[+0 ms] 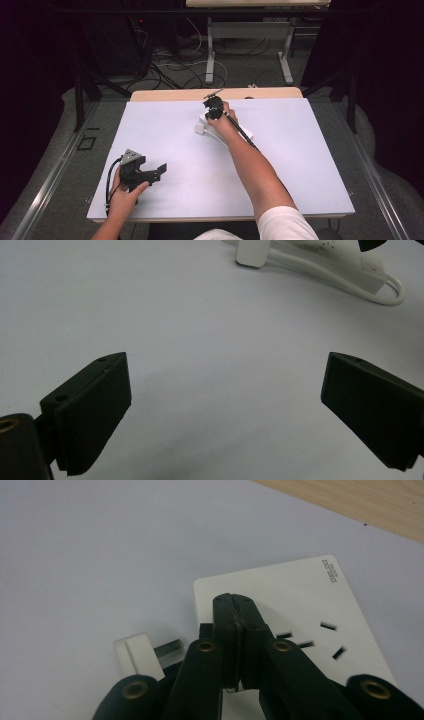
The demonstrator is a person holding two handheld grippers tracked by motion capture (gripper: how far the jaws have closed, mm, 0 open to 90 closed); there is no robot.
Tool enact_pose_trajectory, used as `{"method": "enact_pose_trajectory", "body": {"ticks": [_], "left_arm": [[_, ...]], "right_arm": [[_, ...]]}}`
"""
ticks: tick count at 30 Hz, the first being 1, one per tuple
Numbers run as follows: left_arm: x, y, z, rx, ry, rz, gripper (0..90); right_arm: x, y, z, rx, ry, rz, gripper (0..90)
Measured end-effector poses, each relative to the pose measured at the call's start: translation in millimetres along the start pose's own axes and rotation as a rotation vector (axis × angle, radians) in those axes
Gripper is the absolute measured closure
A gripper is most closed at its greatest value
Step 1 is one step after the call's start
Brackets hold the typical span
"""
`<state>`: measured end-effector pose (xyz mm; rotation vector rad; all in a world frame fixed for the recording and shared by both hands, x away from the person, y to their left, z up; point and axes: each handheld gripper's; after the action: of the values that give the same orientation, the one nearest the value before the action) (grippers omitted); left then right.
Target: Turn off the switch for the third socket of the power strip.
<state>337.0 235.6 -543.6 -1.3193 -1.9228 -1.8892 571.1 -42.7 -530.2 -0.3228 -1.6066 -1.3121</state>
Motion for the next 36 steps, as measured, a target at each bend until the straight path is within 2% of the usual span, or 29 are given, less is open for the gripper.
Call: {"method": "enact_pose_trajectory", "body": {"ticks": [1,5,6,9,13,20,21,25,27,29,32,33,35,36], "left_arm": [[-0.1,0.1,0.1,0.0,-0.001,0.0,5.8],[-0.9,0.1,0.1,-0.002,0.003,0.001,5.8],[-1.2,0.1,-0.1,-0.002,0.003,0.0,5.8],[-1.4,0.2,-0.5,-0.003,0.003,0.0,5.8],[-1.8,0.1,-0.4,0.001,0.003,-0.001,5.8],[-2.1,0.3,-0.5,-0.001,0.003,-0.001,5.8],[-2.2,0.3,-0.4,0.0,0.002,-0.001,5.8],[-2.7,0.6,-0.6,0.0,0.001,0.0,5.8],[-2.8,0.8,-0.7,-0.002,-0.002,0.004,5.8],[-3.0,0.8,-0.8,-0.003,-0.002,0.007,5.8],[-3.4,0.8,-0.8,-0.003,-0.001,0.008,5.8],[-3.3,0.9,-0.8,-0.003,-0.001,0.008,5.8],[-3.3,1.0,-0.9,-0.004,-0.001,0.006,5.8],[-3.3,1.0,-0.9,-0.004,-0.001,0.006,5.8]], "right_arm": [[-0.2,0.2,-0.6,0.02,-0.007,-0.001,85.9],[-0.2,0.1,0.5,0.023,0.004,-0.009,81.5],[0.7,0.4,0.6,0.027,0.0,0.006,79.8],[-0.6,0.3,0.4,0.023,0.002,-0.005,68.1],[0.3,0.6,-0.4,0.023,-0.007,-0.007,64.5],[4.5,3.0,-3.3,0.054,-0.015,-0.037,53.2],[3.8,2.7,-4.1,0.06,-0.015,-0.07,51.9],[9.8,4.7,-6.7,0.074,-0.029,-0.065,42.3],[9.8,4.4,-6.8,0.071,-0.032,-0.078,40.7],[11.8,4.0,-7.5,0.081,-0.037,-0.076,34.6],[14.0,3.8,-7.2,0.076,-0.039,-0.078,32.3],[17.6,4.3,-6.7,0.083,-0.056,-0.079,27.5],[19.2,4.6,-6.2,0.086,-0.058,-0.084,27.3],[22.7,5.5,-6.5,0.108,-0.058,-0.098,26.8]]}}
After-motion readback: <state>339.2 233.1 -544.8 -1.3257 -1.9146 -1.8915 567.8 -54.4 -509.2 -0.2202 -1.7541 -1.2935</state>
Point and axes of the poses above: each handheld gripper's, and its own axes: x roughly backward along the jaws, y roughly out of its top, z roughly to its left, and after that the axes turned 6 degrees about z, right-handed
